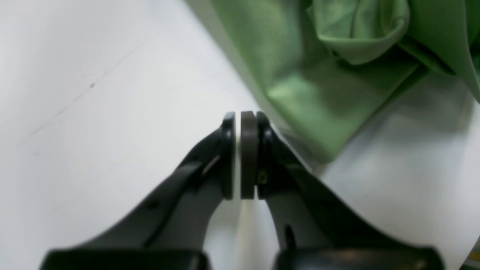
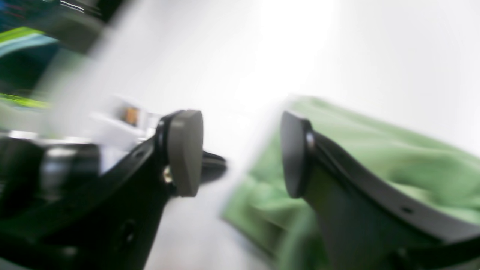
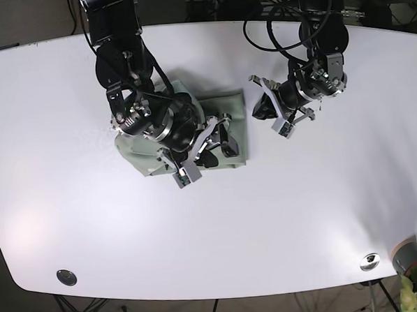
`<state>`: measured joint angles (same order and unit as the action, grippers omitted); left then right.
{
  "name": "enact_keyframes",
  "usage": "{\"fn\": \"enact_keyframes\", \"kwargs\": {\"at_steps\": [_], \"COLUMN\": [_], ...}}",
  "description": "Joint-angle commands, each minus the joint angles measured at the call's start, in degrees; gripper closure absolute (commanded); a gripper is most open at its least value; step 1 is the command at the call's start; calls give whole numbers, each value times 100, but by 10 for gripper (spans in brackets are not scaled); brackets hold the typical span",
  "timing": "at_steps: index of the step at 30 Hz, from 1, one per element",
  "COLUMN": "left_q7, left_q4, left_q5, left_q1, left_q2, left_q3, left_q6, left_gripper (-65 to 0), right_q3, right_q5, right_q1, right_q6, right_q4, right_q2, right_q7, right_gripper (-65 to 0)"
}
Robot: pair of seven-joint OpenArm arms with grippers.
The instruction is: Fold the T-shirt properly
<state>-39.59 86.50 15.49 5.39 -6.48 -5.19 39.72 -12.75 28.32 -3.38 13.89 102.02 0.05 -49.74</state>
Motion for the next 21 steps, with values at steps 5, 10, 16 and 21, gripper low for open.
{"fn": "enact_keyframes", "kwargs": {"at_steps": [5, 10, 16, 21], "left_q7": [104, 131, 113, 113], "left_q4": [75, 75, 58, 67], "left_q5": [100, 126, 109, 126], "left_q1": [-95, -104, -271, -288], "left_q2": [-33, -33, -7, -7], "left_q3": [-206, -241, -224, 66], "left_q6": [28, -109, -100, -65], "left_gripper": [-51, -138, -140, -139], "right_q3": [-268, -443, -452, -435], "right_q5": [-656, -1210, -2335, -2440], "right_q1": [579, 1063, 1318, 1274], "right_q6": [40, 40, 40, 40], "right_q4": [880, 1152, 924, 396], "right_q2": [184, 201, 148, 148], "right_q7": [-15, 11, 398, 705], "right_gripper": [-312, -312, -312, -312]}}
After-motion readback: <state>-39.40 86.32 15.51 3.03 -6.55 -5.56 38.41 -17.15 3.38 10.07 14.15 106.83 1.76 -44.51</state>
